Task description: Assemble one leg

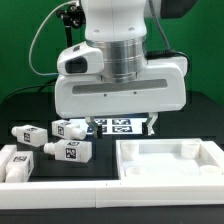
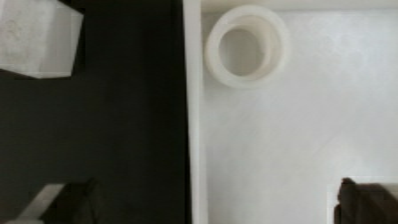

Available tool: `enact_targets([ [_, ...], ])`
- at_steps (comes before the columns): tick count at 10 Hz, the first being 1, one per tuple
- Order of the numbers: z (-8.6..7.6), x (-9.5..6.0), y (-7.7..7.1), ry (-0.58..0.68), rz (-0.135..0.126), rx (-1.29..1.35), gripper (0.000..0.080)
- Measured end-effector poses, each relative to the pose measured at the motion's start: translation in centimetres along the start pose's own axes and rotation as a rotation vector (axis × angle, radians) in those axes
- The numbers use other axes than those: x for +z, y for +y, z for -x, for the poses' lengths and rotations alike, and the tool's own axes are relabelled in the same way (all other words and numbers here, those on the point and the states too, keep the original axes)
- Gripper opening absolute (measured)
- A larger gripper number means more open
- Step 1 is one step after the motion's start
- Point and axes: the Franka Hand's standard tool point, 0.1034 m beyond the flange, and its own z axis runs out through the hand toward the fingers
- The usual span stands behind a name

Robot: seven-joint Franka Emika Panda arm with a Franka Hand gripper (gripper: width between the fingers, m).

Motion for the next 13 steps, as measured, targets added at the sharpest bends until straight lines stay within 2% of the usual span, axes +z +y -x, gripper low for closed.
enact_targets([
  [3,0.2,0.2,0.1,-0.005,0.0,-0.009,0.0649],
  [4,1.0,0.8,1.2,-0.002,0.005,-0.1,0.0649],
  [5,2.4,0.7,3.3,-0.022,0.006,-0.157,0.0649],
  [6,3.5,0.0,5.8,-0.042,0.004,-0.224,0.0649],
  [7,4.5,-0.4,7.6,-0.044,0.01,-0.229,0.0649],
  [8,5.5,-0.4,8.4,-0.049,0.012,-0.246,0.0649],
  [10,5.2,-0.4,8.1,-0.043,0.008,-0.407,0.0649],
  [13,5.3,-0.3,8.4,-0.047,0.004,-0.62,0.0649],
])
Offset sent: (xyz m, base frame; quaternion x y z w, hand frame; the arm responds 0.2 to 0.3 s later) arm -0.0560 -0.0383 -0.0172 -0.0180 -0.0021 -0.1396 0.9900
